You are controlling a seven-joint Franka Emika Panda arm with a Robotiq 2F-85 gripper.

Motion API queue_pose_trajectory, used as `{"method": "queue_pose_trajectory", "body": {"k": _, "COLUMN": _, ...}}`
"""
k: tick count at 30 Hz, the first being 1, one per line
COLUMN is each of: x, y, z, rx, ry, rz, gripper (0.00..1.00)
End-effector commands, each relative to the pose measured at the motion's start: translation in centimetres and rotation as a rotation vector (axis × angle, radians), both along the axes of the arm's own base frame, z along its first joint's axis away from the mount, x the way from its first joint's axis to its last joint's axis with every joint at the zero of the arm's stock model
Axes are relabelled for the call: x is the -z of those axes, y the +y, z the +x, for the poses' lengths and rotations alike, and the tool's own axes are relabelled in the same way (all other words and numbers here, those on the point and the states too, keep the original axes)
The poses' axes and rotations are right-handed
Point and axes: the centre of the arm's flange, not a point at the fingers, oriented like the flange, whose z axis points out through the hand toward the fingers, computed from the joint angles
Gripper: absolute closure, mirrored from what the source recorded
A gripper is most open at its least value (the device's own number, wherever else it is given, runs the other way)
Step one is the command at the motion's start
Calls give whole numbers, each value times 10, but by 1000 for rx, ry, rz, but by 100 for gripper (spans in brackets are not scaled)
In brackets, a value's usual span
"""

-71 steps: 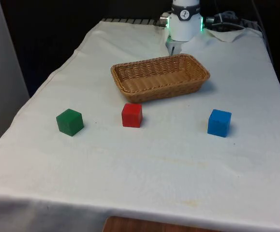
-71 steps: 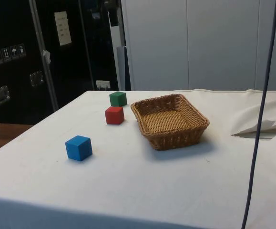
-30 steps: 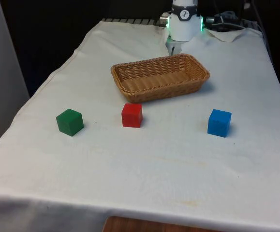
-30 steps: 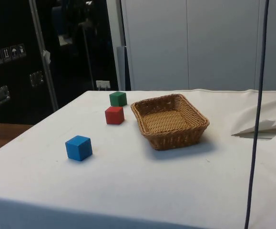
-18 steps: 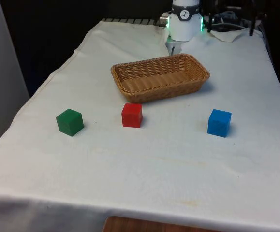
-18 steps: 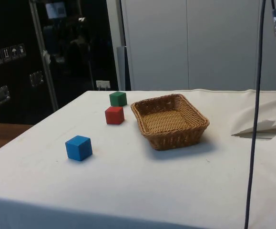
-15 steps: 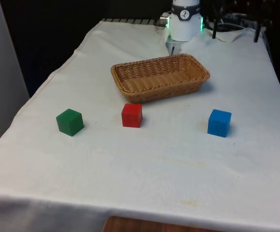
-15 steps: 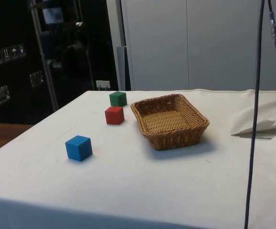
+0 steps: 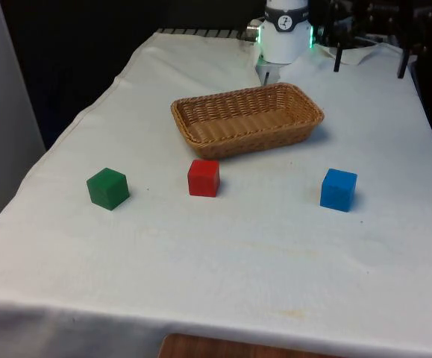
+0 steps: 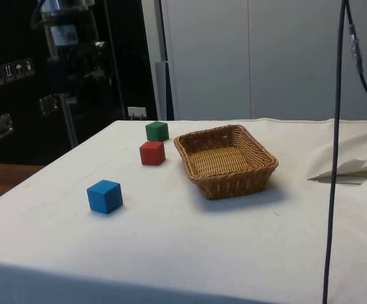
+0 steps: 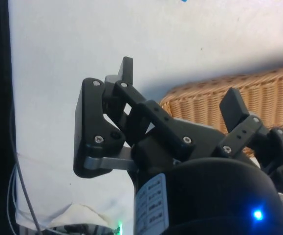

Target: Pick up the blue cube and place it into the basket.

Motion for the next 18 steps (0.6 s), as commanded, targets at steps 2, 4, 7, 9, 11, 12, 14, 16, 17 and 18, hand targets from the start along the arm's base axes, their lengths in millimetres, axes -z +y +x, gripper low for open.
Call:
{"method": "queue_pose_trajectory", "body": {"k": 2, "x": 12, "y": 1, "z": 5, "rx": 0, "ry": -9, "rz": 8, "gripper": 0}}
{"method": "queue_pose_trajectory", "body": {"k": 4, "x": 18, "y": 0, "z": 8, "rx": 0, "ry": -13, "rz": 13, "gripper": 0}}
{"method": "queue_pose_trajectory", "body": {"k": 7, "x": 32, "y": 0, "z": 15, "rx": 0, "ry": -17, "rz": 19, "gripper": 0}}
{"method": "queue_pose_trajectory", "body": {"k": 9, "x": 30, "y": 0, "z": 13, "rx": 1, "ry": -15, "rz": 19, "gripper": 0}}
{"method": "queue_pose_trajectory", "body": {"k": 11, "x": 43, "y": 0, "z": 19, "rx": 1, "ry": -21, "rz": 24, "gripper": 0}}
{"method": "queue_pose_trajectory", "body": {"k": 12, "x": 47, "y": 0, "z": 21, "rx": 1, "ry": -22, "rz": 25, "gripper": 0}}
{"method": "queue_pose_trajectory", "body": {"k": 14, "x": 53, "y": 0, "z": 23, "rx": 1, "ry": -26, "rz": 28, "gripper": 0}}
{"method": "queue_pose_trajectory", "body": {"k": 16, "x": 64, "y": -1, "z": 24, "rx": 2, "ry": -28, "rz": 35, "gripper": 0}}
{"method": "queue_pose_trajectory", "body": {"k": 17, "x": 67, "y": 0, "z": 25, "rx": 1, "ry": -29, "rz": 37, "gripper": 0}}
{"method": "queue_pose_trajectory", "body": {"k": 18, "x": 67, "y": -1, "z": 24, "rx": 2, "ry": -23, "rz": 35, "gripper": 0}}
